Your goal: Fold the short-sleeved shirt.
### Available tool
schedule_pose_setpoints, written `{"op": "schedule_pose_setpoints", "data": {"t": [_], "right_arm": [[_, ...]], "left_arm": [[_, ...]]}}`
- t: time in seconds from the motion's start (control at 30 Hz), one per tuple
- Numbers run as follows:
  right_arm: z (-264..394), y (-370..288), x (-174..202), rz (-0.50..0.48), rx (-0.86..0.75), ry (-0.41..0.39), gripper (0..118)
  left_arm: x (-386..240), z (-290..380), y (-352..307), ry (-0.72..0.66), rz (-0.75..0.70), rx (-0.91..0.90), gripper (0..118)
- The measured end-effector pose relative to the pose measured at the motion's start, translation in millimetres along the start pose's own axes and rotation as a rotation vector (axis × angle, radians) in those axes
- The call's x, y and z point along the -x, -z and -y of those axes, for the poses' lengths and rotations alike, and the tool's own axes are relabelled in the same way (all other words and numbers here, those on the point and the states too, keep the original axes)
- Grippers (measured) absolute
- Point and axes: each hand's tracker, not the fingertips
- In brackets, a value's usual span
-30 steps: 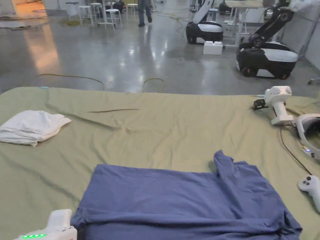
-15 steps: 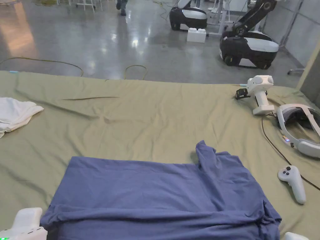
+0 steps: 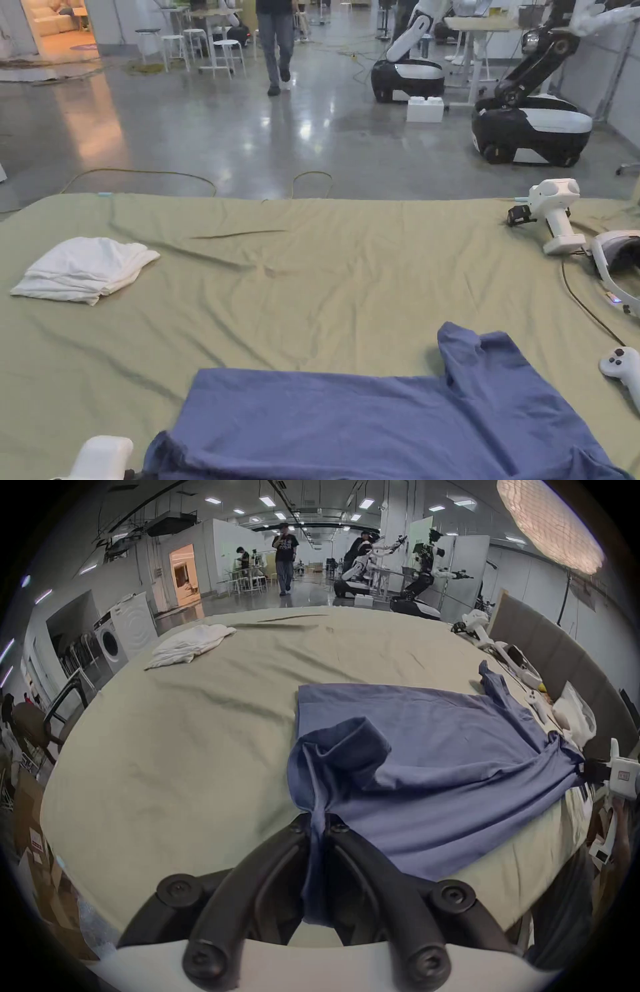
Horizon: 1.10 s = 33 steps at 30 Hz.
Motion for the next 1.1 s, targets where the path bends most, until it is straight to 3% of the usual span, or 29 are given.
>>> {"op": "schedule_pose_setpoints", "data": {"t": [0.07, 0.23, 0.3, 0.33, 0.37, 0.4, 0.43, 0.5, 0.63, 0.73, 0.8, 0.9, 1.0, 1.1], "right_arm": [[20, -19, -8, 0.003, 0.010, 0.004, 10], [54, -57, -26, -0.046, 0.039, 0.042, 10], [61, -59, -27, -0.047, 0.040, 0.021, 10], [63, -58, -26, -0.045, 0.043, 0.006, 13], [61, -61, -22, -0.043, 0.047, 0.001, 29], [59, -63, -23, -0.056, 0.050, 0.003, 50], [59, -67, -25, -0.086, 0.021, 0.016, 64], [47, -81, -29, -0.090, -0.040, 0.016, 66], [2, -133, -24, -0.139, -0.245, -0.004, 66], [-30, -192, -7, -0.194, -0.504, -0.047, 66], [-43, -227, 8, -0.236, -0.654, -0.053, 67], [-54, -266, 27, -0.322, -0.790, -0.093, 68], [-58, -291, 42, -0.308, -0.850, -0.154, 68], [-59, -299, 50, -0.319, -0.850, -0.156, 67]], "left_arm": [[7, 22, -14, -0.061, 0.038, 0.071, 8], [23, 78, -42, -0.190, 0.089, 0.051, 8], [26, 86, -46, -0.218, 0.101, 0.008, 11], [27, 87, -46, -0.223, 0.098, -0.003, 23], [27, 85, -46, -0.227, 0.086, 0.003, 51], [27, 82, -49, -0.234, 0.043, 0.003, 71], [28, 81, -57, -0.229, 0.025, -0.029, 81], [28, 71, -88, -0.209, 0.009, -0.104, 81], [8, 41, -177, -0.026, -0.046, -0.441, 81], [-13, 27, -248, 0.037, -0.020, -0.738, 81], [-28, 24, -278, 0.008, -0.008, -0.880, 83], [-53, 24, -306, 0.018, -0.039, -0.999, 85], [-77, 25, -317, 0.052, -0.122, -1.045, 85], [-92, 27, -320, 0.091, -0.201, -1.040, 83]]}}
